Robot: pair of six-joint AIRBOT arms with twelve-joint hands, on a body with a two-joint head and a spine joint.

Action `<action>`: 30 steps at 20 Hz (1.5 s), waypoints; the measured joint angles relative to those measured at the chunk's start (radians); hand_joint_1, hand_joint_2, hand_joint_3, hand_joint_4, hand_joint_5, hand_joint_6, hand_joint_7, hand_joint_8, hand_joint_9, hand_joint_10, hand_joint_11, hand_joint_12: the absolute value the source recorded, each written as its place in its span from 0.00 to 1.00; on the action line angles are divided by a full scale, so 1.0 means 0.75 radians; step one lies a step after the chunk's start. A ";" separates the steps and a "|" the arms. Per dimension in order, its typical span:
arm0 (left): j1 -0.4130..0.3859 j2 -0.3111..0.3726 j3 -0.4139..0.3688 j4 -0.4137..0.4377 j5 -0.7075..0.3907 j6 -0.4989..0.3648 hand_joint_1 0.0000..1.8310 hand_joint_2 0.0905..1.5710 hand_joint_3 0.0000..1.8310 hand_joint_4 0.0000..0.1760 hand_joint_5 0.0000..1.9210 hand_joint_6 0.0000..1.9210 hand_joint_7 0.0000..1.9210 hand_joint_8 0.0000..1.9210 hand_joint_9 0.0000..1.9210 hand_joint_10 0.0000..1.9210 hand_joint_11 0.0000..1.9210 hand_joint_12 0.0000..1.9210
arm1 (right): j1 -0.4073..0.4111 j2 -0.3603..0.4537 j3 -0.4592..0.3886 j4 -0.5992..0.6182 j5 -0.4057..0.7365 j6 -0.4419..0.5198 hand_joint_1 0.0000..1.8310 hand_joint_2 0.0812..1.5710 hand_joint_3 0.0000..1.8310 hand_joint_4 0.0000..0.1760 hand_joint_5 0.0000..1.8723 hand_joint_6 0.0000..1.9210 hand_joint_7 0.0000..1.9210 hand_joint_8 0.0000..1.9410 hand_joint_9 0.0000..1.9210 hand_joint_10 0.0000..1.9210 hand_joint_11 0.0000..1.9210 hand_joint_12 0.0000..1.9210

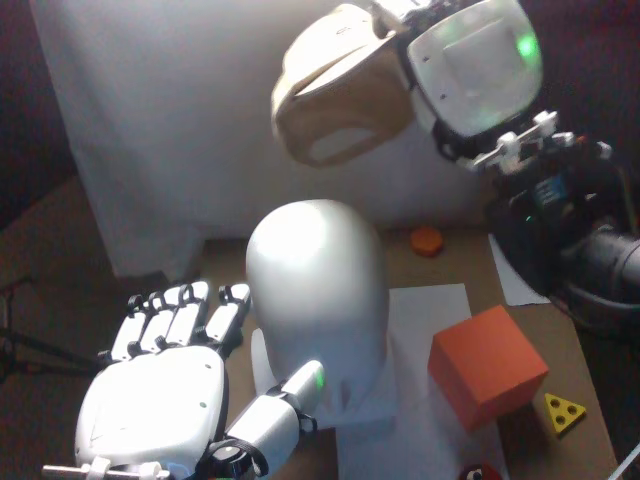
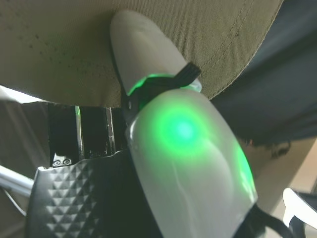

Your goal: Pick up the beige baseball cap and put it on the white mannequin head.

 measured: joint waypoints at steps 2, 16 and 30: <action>0.000 0.002 -0.015 0.006 -0.004 0.026 0.00 0.71 0.00 0.68 0.10 0.00 0.06 0.00 0.05 0.00 0.00 0.21 | -0.001 0.000 -0.080 -0.042 0.050 -0.114 0.74 0.75 0.00 0.00 0.41 0.60 0.41 0.65 0.42 0.78 0.41 0.81; 0.024 0.011 -0.013 0.028 -0.020 -0.022 0.00 0.71 0.00 0.69 0.10 0.00 0.07 0.00 0.05 0.00 0.00 0.20 | -0.189 0.117 -0.622 -0.136 0.161 -0.548 0.74 0.75 0.00 0.00 0.42 0.60 0.40 0.66 0.41 0.79 0.41 0.81; 0.015 0.010 0.001 -0.005 -0.008 -0.050 0.00 0.71 0.00 0.68 0.09 0.00 0.07 0.00 0.05 0.00 0.00 0.20 | -0.404 0.217 -1.020 -0.129 0.183 -0.863 0.74 0.75 0.00 0.00 0.42 0.61 0.40 0.66 0.42 0.79 0.40 0.81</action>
